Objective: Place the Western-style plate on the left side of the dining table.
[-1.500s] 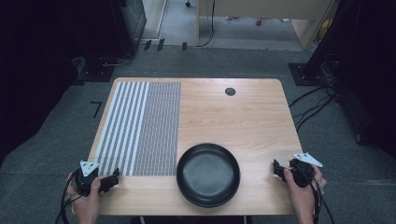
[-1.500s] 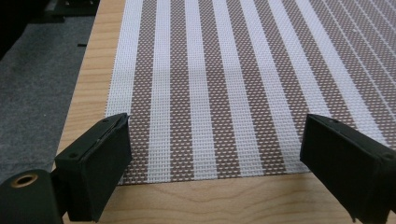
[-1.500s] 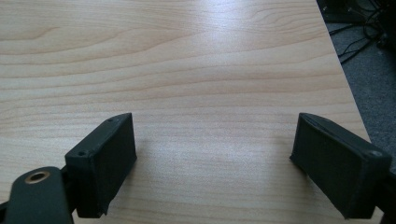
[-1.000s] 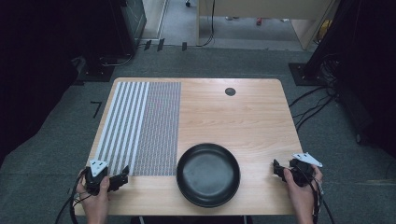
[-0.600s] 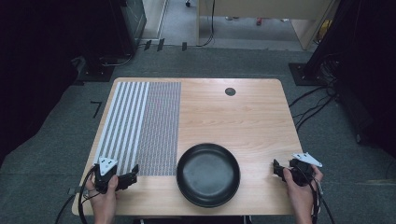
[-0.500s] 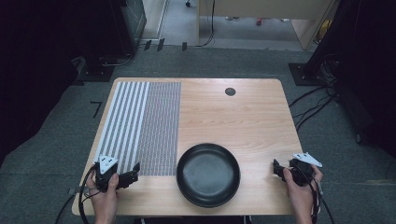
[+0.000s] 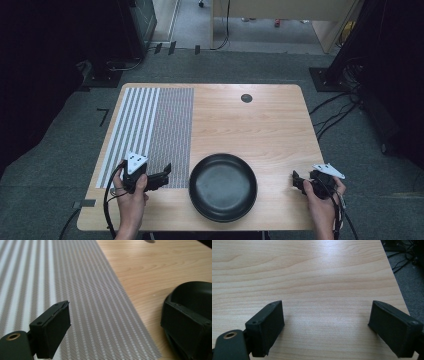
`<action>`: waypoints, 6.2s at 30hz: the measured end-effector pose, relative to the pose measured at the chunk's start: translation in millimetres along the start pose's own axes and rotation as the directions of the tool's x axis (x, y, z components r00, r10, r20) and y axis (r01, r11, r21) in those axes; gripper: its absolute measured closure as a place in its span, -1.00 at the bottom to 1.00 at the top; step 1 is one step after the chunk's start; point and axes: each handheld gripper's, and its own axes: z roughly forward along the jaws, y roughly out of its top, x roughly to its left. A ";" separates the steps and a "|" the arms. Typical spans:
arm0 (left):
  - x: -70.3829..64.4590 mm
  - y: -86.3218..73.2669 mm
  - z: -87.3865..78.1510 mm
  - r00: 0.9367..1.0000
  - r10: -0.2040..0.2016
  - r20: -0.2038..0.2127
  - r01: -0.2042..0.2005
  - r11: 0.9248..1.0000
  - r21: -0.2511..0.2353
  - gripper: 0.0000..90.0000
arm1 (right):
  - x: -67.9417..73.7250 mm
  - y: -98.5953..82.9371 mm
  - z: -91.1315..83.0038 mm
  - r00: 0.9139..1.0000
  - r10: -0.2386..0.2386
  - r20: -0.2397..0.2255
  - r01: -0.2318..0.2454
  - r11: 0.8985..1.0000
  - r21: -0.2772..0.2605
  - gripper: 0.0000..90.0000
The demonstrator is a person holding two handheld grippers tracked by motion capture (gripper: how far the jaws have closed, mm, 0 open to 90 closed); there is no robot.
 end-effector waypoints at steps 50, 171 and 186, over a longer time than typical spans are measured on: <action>-66.5 -23.2 18.3 0.982 0.034 0.187 -0.054 0.993 0.106 -0.69 | 103.7 8.9 -57.4 0.970 -0.007 -0.242 -0.019 0.994 -0.107 -0.01; -21.3 -8.0 9.5 0.916 -0.209 0.342 0.155 0.972 0.179 0.67 | 142.1 13.9 -32.0 0.690 0.454 -0.564 -0.436 0.882 0.177 0.83; 17.2 16.7 1.7 0.926 -0.236 0.296 0.205 0.970 0.131 0.67 | 179.0 65.5 -17.3 0.694 0.400 -0.599 -0.371 0.911 0.178 0.82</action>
